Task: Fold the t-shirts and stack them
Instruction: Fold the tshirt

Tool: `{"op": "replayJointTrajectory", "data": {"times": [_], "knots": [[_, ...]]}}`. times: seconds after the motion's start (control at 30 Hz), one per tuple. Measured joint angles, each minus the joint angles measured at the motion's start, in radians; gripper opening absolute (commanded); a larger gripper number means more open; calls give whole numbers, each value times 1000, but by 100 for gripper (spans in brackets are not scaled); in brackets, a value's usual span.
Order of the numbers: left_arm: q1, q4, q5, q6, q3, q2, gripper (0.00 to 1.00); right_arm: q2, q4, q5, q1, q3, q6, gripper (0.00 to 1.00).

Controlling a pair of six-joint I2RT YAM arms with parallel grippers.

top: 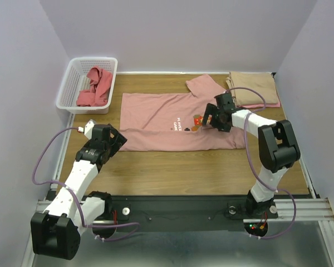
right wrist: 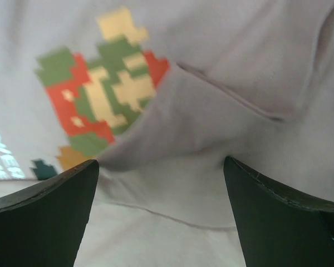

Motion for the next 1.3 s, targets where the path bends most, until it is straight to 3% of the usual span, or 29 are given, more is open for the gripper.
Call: {"op": "replayJointTrajectory", "data": {"times": [0.5,0.63,0.8,1.03,1.3], "knots": [[0,4,0,6,-3,2,99,190,13,-39,0,251,7,100],[0,6,1,6,-3,2,99,169,32,-32,0,218,5,100],[0,63,44,6,-3,47,99,5,11,28,0,42,-2,100],[-20,180,111,24,20,232,99,-188,1,116,-39,-84,15,100],[-27,364,184,58,162,556,99,-79,18,74,-118,-98,21,100]]}}
